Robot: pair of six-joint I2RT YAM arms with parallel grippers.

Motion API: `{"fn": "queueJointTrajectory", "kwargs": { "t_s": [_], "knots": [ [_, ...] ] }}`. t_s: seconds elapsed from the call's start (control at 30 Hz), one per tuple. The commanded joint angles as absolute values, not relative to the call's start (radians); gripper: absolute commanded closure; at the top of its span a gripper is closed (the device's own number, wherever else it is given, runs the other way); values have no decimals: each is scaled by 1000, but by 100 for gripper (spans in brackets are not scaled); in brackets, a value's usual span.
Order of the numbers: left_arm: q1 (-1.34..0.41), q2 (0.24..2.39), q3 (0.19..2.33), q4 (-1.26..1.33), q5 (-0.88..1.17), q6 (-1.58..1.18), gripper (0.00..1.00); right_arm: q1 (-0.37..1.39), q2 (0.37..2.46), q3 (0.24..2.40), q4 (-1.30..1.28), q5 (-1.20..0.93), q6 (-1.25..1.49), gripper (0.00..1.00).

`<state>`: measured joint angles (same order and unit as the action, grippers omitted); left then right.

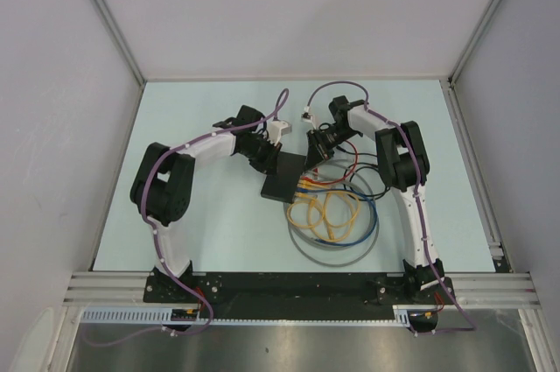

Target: Pull the plug from the switch port

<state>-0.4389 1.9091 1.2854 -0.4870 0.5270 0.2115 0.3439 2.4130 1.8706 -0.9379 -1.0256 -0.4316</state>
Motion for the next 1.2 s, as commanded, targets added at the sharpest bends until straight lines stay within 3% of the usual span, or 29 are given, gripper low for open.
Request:
{"fn": "queueJointTrajectory", "kwargs": {
  "t_s": [0.0, 0.13, 0.27, 0.83, 1.17],
  "knots": [
    [-460, 1950, 1275, -509, 466, 252, 86, 353, 2433, 1879, -973, -894, -462, 94],
    [-460, 1950, 1275, -509, 466, 252, 86, 339, 2436, 1899, -1012, -862, -491, 98],
    [-462, 1951, 1278, -508, 469, 249, 86, 321, 2473, 1985, -1213, -986, -667, 99],
    [-469, 1956, 1290, -508, 471, 247, 87, 333, 2422, 1977, -1221, -943, -674, 100],
    [-469, 1950, 1287, -506, 479, 247, 87, 262, 2243, 1977, -1148, -815, -654, 100]
  ]
}}
